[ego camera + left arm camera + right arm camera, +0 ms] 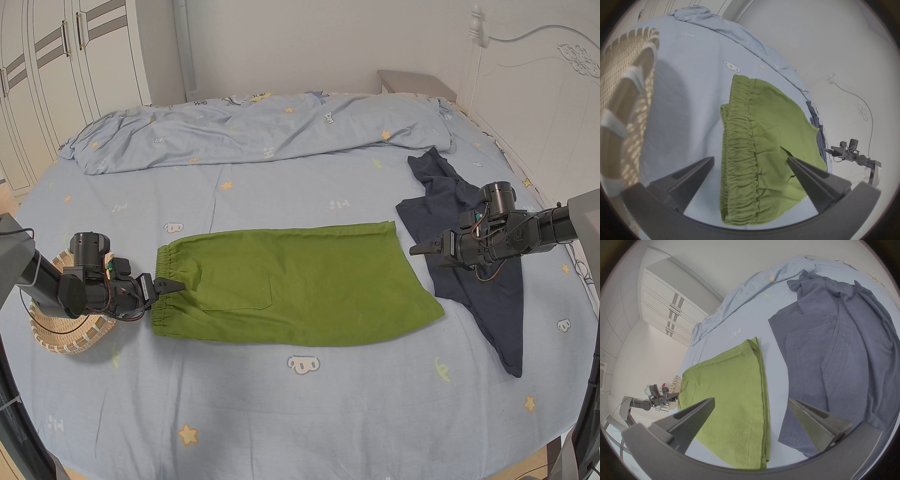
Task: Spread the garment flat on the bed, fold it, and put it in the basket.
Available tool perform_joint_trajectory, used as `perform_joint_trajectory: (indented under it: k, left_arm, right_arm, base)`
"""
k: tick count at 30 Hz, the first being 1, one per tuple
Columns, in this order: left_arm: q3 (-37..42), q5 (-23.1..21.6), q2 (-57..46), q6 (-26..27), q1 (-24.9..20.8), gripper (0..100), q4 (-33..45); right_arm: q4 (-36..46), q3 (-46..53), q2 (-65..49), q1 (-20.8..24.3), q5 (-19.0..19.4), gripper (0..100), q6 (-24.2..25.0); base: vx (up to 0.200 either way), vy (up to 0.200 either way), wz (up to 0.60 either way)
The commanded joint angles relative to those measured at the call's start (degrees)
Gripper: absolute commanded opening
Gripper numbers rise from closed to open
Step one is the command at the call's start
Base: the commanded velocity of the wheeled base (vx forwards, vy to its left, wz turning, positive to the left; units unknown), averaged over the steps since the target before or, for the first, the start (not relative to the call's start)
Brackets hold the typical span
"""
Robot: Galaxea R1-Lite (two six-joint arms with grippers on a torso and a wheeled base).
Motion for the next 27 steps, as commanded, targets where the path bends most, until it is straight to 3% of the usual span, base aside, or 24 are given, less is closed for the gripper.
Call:
perform_joint_trajectory:
  k: [1,7,12,18,19,27]
  left_arm:
    - [-0.9,-0.1,3.3,-0.2,-0.5,100,-0.8]
    - [-0.9,-0.7,5.3,-1.9,-0.4,100,-5.0]
    - [-0.8,-5.6,5.0,-4.2,-0.3,100,-5.6]
    - [-1.4,-6.0,5.7,-4.2,0.2,100,-5.7]
    - [-1.4,-6.0,5.7,-4.2,0.3,0,-5.7]
    - [-1.4,-6.1,5.5,-4.2,0.7,0,-5.7]
  right_arm:
    - [-0.1,0.1,0.2,0.0,0.0,100,0.0]
    - [-0.2,0.1,0.3,0.0,0.0,100,0.0]
    - [-0.2,0.1,0.5,0.1,0.0,100,0.0]
    - [-0.2,0.1,0.5,0.1,0.0,100,0.0]
    - [-0.2,0.1,0.5,0.1,0.0,100,0.0]
    - [-0.2,0.1,0.6,0.1,0.0,100,-0.1]
  base:
    - [0.000,0.000,0.00]
    - [0.000,0.000,0.00]
    - [0.000,0.000,0.00]
    - [0.000,0.000,0.00]
    - [0.000,0.000,0.00]
    - [0.000,0.000,0.00]
